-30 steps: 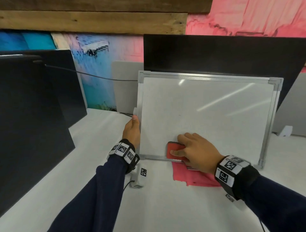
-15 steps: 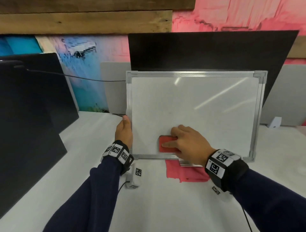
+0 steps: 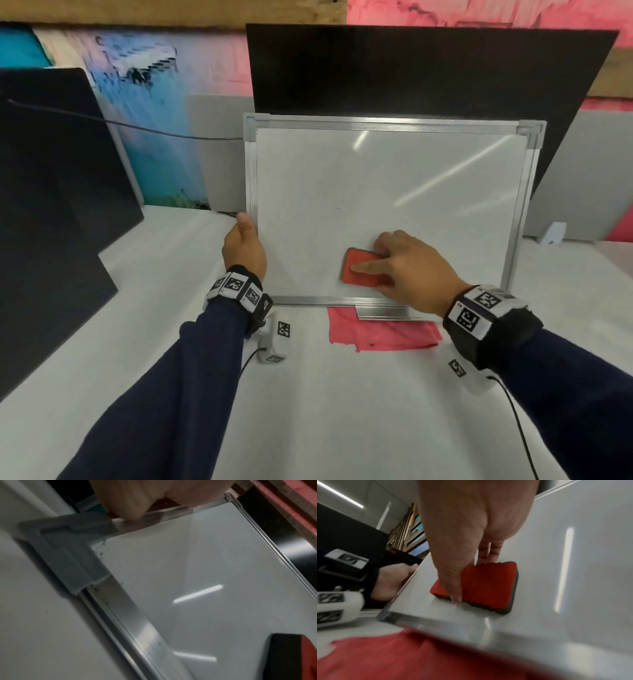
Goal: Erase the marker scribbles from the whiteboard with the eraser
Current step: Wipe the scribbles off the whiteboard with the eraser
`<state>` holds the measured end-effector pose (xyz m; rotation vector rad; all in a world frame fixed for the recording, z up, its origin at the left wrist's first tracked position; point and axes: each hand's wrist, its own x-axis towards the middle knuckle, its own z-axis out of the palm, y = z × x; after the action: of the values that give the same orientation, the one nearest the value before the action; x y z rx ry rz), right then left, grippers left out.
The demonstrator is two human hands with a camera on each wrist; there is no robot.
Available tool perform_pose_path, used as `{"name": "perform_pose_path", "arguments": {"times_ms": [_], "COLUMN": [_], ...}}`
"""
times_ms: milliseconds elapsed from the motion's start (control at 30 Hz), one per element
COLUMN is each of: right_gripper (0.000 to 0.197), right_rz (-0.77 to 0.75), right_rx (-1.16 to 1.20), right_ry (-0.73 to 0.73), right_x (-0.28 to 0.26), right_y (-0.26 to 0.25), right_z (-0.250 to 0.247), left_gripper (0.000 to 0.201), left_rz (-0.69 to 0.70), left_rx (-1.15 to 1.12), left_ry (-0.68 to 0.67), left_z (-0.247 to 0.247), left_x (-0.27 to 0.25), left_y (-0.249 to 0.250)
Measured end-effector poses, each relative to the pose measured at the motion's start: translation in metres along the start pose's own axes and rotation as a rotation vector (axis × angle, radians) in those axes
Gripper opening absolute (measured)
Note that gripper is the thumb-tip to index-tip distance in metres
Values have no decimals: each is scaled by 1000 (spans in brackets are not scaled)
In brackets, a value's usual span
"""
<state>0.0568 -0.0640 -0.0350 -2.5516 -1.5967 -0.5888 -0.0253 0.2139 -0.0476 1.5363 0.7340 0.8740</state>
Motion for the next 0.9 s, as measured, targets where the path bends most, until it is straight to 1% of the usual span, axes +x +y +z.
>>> {"name": "perform_pose_path", "arguments": {"times_ms": [67, 167, 233, 333, 400, 467, 600, 667, 733, 767, 800, 833, 867, 900], "right_gripper": [59, 56, 57, 56, 52, 52, 56, 53, 54, 60, 69, 76, 79, 79], "right_rz": [69, 218, 231, 120, 91, 145, 320, 379, 427, 446, 456, 460, 463, 467], "right_rx": [9, 75, 92, 55, 13, -20, 3, 42, 80, 88, 87, 81, 66, 46], "right_ry": [55, 205, 225, 112, 28, 12, 54, 91, 104, 69, 19, -23, -49, -60], "right_x": [6, 14, 12, -10, -25, -33, -44, -49, -53, -55, -56, -57, -58, -58], "right_y": [9, 16, 9, 2, 8, 17, 24, 24, 23, 22, 21, 20, 20, 19], "right_z": [-11, -22, -15, 3, 3, -5, -19, -23, -26, -27, -27, -26, -25, -24], "left_gripper": [63, 63, 63, 66, 64, 60, 62, 53, 38, 32, 31, 34, 38, 40], "left_rz": [-2, 0, -5, 5, 19, 20, 33, 65, 97, 108, 126, 163, 223, 307], "left_rx": [-1, 4, 9, 30, 32, 34, 104, 122, 115, 110, 130, 182, 250, 306], "left_ry": [1, 5, 2, 3, 7, 14, 48, 89, 122, 128, 141, 171, 210, 240], "left_z": [0, 2, 2, 3, 3, 3, 2, 1, 3, 4, 5, 6, 7, 9], "left_x": [-2, -3, -1, 0, 0, -1, -3, -2, -2, -3, -4, -6, -10, -16], "left_y": [2, 2, 1, 1, 0, 1, 4, 6, 14, 20, 26, 32, 40, 48]}}
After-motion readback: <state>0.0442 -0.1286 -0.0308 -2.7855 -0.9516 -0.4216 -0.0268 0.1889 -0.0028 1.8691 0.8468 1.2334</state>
